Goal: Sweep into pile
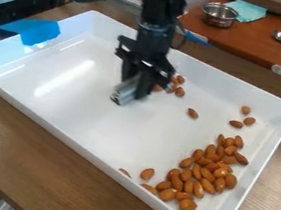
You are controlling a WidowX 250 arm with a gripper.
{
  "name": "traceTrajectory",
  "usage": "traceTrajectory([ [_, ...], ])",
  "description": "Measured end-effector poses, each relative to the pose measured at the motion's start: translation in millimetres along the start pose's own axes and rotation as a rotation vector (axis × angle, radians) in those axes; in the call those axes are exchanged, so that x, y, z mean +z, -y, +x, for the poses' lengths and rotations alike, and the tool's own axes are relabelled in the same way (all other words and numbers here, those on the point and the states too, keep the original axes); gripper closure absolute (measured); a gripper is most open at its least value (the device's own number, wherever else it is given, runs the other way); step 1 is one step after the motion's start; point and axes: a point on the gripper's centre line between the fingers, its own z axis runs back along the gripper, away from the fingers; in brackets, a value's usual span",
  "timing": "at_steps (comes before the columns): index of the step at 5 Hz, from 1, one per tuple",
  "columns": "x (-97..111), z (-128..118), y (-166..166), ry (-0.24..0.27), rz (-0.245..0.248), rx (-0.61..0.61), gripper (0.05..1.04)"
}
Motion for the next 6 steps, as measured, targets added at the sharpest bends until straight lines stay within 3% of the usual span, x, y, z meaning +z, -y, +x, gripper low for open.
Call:
traceTrajectory([
  [3,1,7,61,0.033,-0.010,-0.087,0.702],
  [6,5,-1,124,0.027,-0.070,-0.183,0.702],
])
